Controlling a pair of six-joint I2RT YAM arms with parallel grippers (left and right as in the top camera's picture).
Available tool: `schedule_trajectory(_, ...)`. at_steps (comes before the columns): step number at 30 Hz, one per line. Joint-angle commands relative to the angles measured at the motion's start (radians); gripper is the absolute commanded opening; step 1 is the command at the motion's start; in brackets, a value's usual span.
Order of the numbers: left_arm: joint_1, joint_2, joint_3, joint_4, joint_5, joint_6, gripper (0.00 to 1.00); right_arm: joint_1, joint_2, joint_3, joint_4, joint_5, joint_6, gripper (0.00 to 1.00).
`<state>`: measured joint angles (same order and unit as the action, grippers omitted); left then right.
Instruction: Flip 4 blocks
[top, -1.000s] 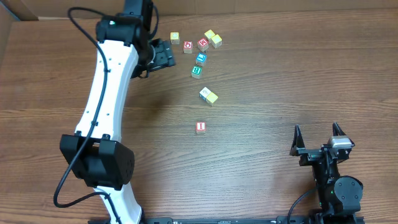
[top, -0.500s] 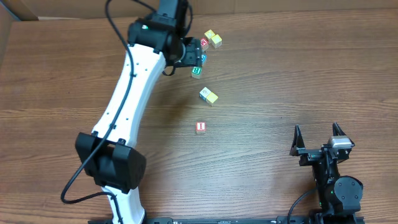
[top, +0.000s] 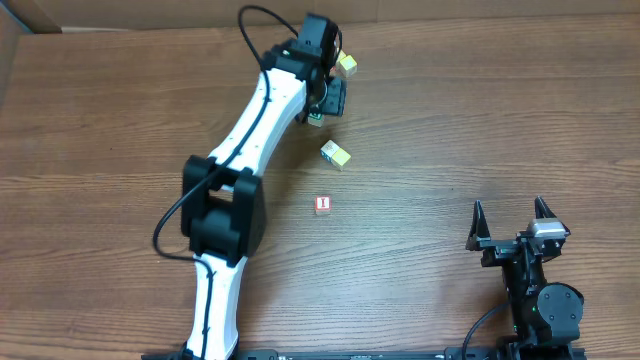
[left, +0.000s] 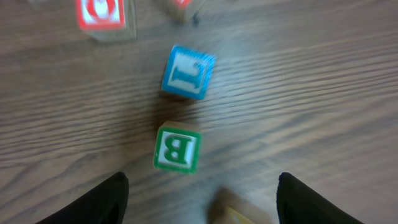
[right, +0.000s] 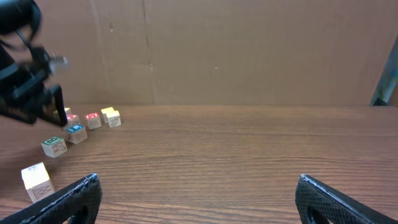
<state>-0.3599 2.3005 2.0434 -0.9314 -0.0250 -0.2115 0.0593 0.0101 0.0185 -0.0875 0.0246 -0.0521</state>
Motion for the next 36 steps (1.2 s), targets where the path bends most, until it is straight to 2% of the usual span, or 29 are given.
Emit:
schedule_trajectory(1, 0.002, 0.058, 0.005, 0.005, -0.085, 0.026, 0.68, -0.003, -0.007, -0.010, 0.006, -0.004, -0.001, 1.00)
schedule_trajectory(5, 0.002, 0.080, 0.005, 0.005, -0.088, 0.026, 0.57, -0.003, -0.007, -0.010, 0.006, -0.004, -0.001, 1.00)
schedule_trajectory(8, 0.002, 0.082, 0.005, 0.011, -0.087, 0.025, 0.43, -0.003, -0.007, -0.010, 0.006, -0.004, -0.001, 1.00)
schedule_trajectory(11, 0.002, 0.082, 0.005, 0.013, -0.087, 0.025, 0.47, -0.003, -0.007, -0.010, 0.006, -0.004, -0.001, 1.00)
schedule_trajectory(18, 0.000, 0.129, 0.005, 0.006, -0.090, 0.026, 0.47, -0.003, -0.007, -0.010, 0.006, -0.004, -0.001, 1.00)
schedule_trajectory(19, 0.000, 0.132, 0.005, 0.006, -0.090, 0.026, 0.45, -0.003, -0.007, -0.010, 0.006, -0.004, -0.001, 1.00)
schedule_trajectory(20, 0.002, 0.133, 0.005, 0.010, -0.090, 0.026, 0.39, -0.003, -0.007, -0.010, 0.006, -0.004, -0.001, 1.00)
schedule_trajectory(26, 0.002, 0.132, 0.005, 0.046, -0.090, 0.026, 0.32, -0.003, -0.007, -0.010, 0.006, -0.004, -0.001, 1.00)
schedule_trajectory(30, 0.002, 0.130, 0.019, 0.037, -0.090, 0.026, 0.18, -0.003, -0.007, -0.010, 0.006, -0.004, -0.001, 1.00)
schedule_trajectory(36, 0.002, 0.110, 0.086, -0.039, -0.089, 0.025, 0.15, -0.003, -0.007, -0.010, 0.006, -0.004, -0.001, 1.00)
